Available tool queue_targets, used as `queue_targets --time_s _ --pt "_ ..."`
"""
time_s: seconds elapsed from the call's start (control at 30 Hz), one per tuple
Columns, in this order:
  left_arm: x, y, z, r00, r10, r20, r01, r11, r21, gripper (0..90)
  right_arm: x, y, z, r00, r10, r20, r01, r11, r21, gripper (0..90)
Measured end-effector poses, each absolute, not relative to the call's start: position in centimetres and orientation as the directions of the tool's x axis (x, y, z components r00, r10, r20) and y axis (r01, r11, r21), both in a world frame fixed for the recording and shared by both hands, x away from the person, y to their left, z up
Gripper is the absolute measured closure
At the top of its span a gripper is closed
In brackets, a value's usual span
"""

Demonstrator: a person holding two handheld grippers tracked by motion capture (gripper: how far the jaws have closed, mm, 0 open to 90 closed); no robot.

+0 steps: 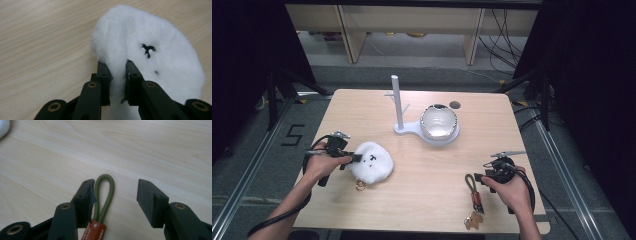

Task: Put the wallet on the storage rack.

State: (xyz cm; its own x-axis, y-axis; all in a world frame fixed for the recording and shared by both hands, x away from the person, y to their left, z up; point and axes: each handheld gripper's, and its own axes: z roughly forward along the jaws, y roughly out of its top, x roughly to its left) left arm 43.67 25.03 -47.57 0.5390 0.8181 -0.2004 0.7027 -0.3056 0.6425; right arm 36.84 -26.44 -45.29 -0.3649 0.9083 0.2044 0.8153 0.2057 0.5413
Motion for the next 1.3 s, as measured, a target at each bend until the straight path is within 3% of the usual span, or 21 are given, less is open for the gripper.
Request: queue_targets --time_s 0.13,0.57,0.77,0.8,0.9,1.13,1.17,1.2,1.3 --pt "42.6 25.3 -46.8 0.548 0.808 -0.216 0.670 -0.270 0.691 77.3 37.1 -25.9 -45.1 -0.404 0.878 0.258 0.798 0.200 0.569 49.5" --pt "40.8 22.7 -42.9 0.628 0.753 -0.196 0.535 -0.234 0.812 77.3 37.9 -23.4 -43.8 -0.475 0.840 0.264 0.730 0.208 0.651 51.4" --pt "41.1 20.7 -41.4 0.665 0.726 -0.178 0.500 -0.255 0.828 77.3 38.1 -21.9 -42.8 -0.479 0.844 0.242 0.717 0.217 0.663 52.2" --pt "41.1 20.7 -41.4 0.665 0.726 -0.178 0.500 -0.255 0.828 77.3 37.9 -21.4 -42.5 -0.456 0.846 0.277 0.735 0.183 0.653 52.2" --pt "41.3 19.2 -41.0 0.683 0.712 -0.161 0.479 -0.271 0.835 77.3 38.4 -21.0 -42.1 -0.512 0.826 0.238 0.688 0.228 0.689 52.3" --pt "41.6 16.7 -40.0 0.725 0.677 -0.128 0.446 -0.320 0.836 77.2 38.9 -18.9 -40.9 -0.542 0.800 0.258 0.673 0.230 0.703 52.3" --pt "41.6 16.5 -39.9 0.736 0.667 -0.111 0.439 -0.346 0.829 77.2 38.7 -18.4 -40.6 -0.526 0.800 0.289 0.705 0.219 0.674 52.2" --pt "41.7 16.2 -39.9 0.739 0.663 -0.122 0.440 -0.337 0.832 77.2 39.1 -18.4 -40.6 -0.566 0.786 0.249 0.660 0.250 0.709 52.1" --pt "41.7 15.5 -39.9 0.748 0.654 -0.110 0.432 -0.355 0.829 77.2 39.3 -17.6 -40.2 -0.571 0.781 0.252 0.665 0.261 0.699 51.9"
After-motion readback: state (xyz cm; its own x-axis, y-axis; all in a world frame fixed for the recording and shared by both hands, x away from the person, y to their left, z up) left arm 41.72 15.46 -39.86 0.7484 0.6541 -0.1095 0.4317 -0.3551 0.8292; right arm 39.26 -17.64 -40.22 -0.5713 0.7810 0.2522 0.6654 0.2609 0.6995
